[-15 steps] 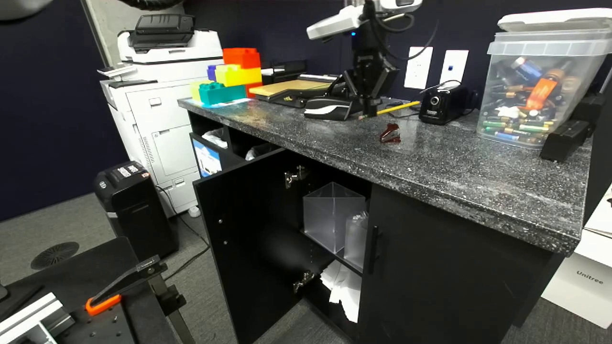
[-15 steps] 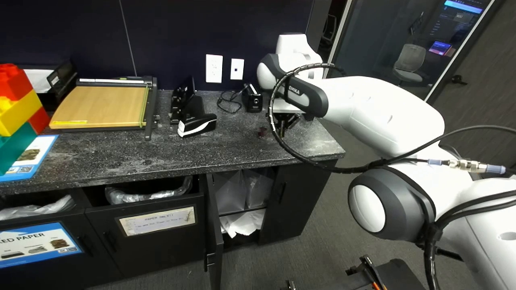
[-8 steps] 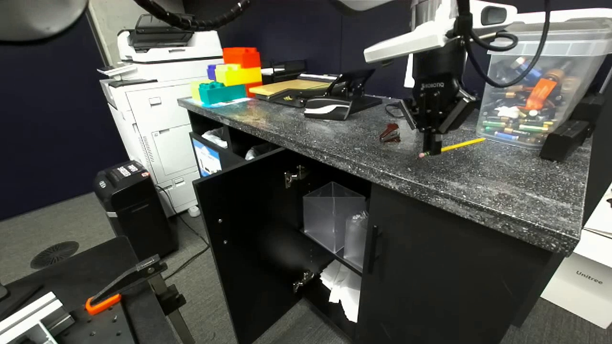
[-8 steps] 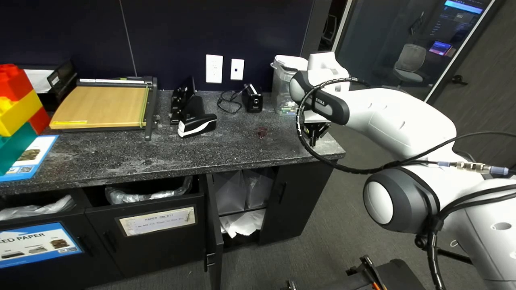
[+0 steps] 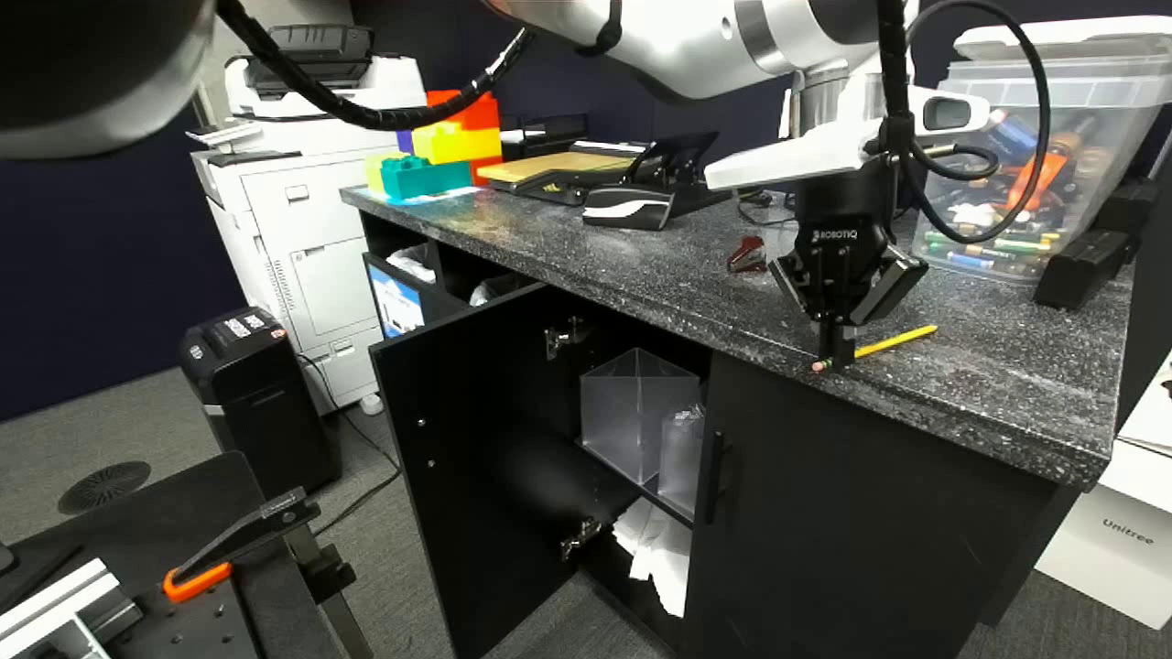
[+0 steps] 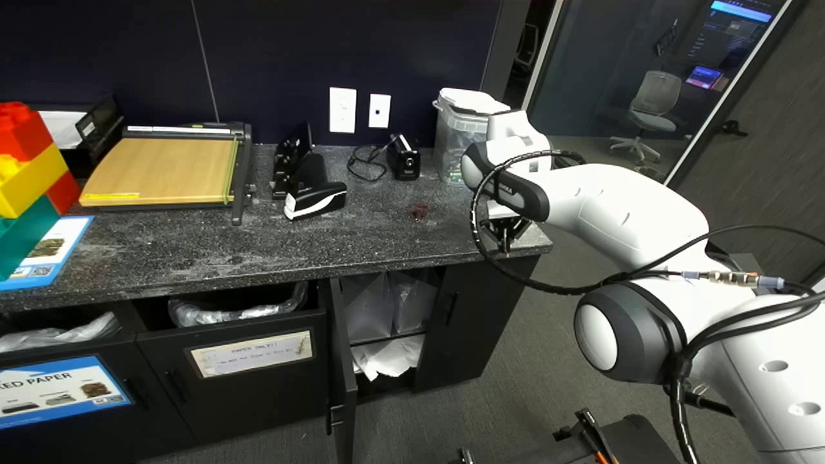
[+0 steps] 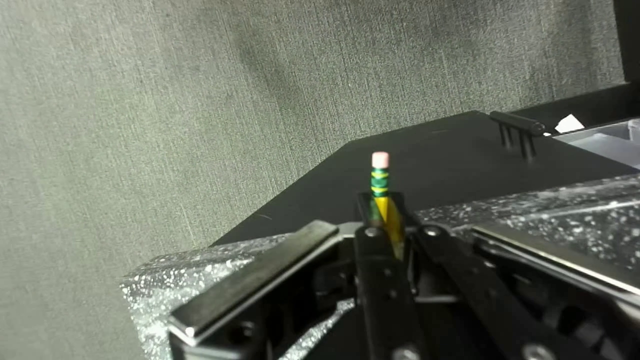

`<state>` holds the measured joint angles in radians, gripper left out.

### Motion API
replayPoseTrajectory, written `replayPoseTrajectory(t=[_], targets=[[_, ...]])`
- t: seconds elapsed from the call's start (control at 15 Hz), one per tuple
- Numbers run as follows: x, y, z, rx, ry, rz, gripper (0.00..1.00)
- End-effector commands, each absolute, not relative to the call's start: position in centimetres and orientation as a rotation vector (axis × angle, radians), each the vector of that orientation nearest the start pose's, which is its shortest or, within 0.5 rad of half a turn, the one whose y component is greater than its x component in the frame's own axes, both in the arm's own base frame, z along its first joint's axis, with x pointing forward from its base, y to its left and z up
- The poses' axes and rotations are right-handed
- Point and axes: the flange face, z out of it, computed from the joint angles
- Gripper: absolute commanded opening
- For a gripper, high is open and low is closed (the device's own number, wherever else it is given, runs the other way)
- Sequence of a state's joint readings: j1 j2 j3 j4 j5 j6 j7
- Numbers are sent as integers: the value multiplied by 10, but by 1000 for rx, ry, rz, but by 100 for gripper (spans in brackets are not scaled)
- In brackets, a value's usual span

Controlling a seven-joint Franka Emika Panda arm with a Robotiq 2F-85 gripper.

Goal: Move the pencil to the right

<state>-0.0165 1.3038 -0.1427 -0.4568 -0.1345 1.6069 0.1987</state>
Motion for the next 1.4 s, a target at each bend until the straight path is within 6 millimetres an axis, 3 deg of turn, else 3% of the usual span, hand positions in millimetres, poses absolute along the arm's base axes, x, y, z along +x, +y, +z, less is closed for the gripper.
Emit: replayPoseTrajectory(t=[0.0, 0.53, 0.67, 1.13, 1.27, 1.33], targets=[[787, -69, 224, -3436, 385, 239, 2], [787, -74, 228, -3435, 417, 236, 2], [786, -74, 227, -3431, 414, 250, 35], [785, -71, 241, -3436, 305, 274, 84], [785, -71, 257, -3411, 238, 276, 98], [786, -73, 281, -3384, 209, 242, 100]])
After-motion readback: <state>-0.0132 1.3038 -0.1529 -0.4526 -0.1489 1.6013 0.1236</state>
